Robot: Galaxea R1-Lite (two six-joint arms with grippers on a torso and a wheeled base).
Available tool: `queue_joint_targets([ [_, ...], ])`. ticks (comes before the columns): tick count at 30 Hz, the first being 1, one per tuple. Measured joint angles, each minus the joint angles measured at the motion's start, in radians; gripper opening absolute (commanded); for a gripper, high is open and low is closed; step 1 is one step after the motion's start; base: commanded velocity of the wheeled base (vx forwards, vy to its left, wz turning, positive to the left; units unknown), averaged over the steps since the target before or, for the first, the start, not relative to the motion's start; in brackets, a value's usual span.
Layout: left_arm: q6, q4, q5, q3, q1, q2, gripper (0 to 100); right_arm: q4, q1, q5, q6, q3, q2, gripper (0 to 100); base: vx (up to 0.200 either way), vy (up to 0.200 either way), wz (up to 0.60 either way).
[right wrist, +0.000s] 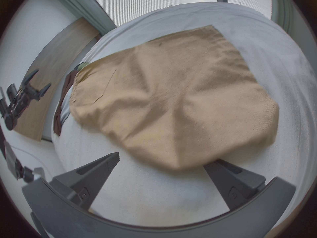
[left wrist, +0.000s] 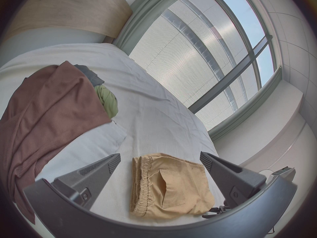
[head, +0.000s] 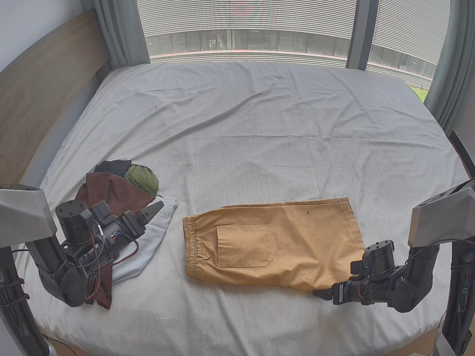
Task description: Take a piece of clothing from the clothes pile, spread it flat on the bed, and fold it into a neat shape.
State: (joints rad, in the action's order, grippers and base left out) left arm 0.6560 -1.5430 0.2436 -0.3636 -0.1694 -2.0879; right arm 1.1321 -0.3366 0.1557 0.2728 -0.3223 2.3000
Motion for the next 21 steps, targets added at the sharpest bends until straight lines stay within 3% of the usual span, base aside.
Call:
queue_joint_targets([
  [8,-0.001,0.0,0.007,0.022,-0.014,-0.039,100,0.04,-0.098,0.094,-0.003,0.075,-0.055,100,0.0,0.0,0.0],
  [21,0.006,-0.001,0.012,0.007,-0.048,-0.103,100,0.311,-0.211,0.128,0.039,0.072,-0.11,100,0.0,0.0,0.0],
])
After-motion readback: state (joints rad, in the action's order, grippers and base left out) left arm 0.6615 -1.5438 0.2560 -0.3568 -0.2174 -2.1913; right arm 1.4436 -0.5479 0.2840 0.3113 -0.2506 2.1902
